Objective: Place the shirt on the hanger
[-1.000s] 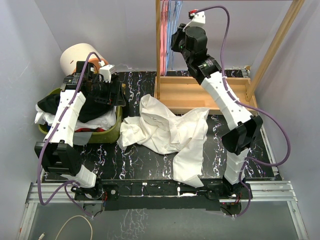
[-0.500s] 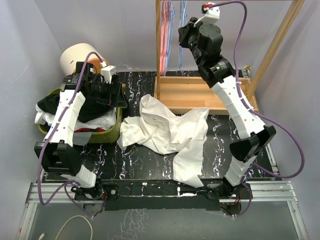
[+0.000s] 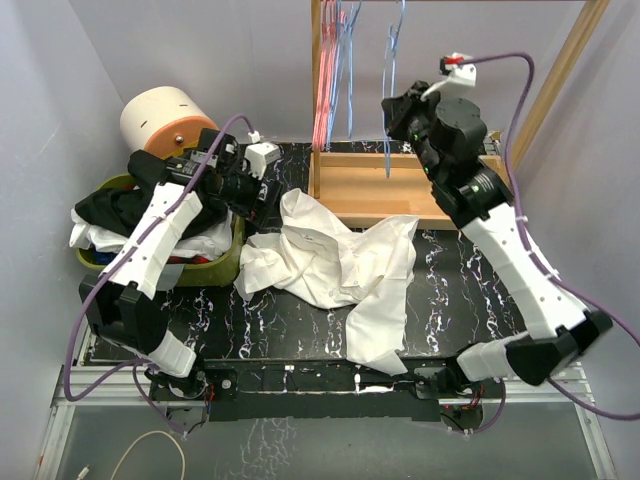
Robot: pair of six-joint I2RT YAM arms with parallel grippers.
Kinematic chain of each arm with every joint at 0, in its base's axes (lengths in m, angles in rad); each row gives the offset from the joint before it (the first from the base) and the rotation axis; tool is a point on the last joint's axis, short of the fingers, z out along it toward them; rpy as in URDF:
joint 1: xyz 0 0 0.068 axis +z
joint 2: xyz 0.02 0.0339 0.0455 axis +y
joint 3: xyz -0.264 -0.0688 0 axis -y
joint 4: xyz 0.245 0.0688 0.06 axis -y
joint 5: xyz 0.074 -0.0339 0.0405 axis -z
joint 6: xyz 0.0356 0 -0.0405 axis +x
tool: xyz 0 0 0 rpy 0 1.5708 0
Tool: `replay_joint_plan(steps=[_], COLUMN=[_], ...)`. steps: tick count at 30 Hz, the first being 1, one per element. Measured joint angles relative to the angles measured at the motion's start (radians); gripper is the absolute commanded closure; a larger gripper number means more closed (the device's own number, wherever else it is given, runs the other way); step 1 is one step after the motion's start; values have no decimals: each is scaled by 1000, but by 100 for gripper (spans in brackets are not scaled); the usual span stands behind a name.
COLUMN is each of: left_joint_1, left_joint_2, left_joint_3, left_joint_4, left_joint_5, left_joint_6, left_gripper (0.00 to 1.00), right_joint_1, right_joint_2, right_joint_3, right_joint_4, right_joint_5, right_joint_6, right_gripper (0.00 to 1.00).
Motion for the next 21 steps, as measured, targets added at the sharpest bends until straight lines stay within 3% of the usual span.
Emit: replay_joint_plan(steps=[8, 17, 21], left_joint_1=[-146, -150, -150], left_joint_2=[26, 79, 132], left_joint_3=[-129, -249, -248], left_joint_4=[147, 315, 375], left_joint_5=[-112, -259, -296], left_joint_6=[-13, -13, -14], left_gripper=[8, 17, 28], right_joint_1=[0, 0, 0], right_joint_2=[-334, -766, -850], right_joint_3=[-319, -595, -637], right_joint_4=[-47, -206, -230], right_joint_5=[-46, -192, -255], right_joint_6=[50, 172, 224], right_gripper=[92, 92, 92])
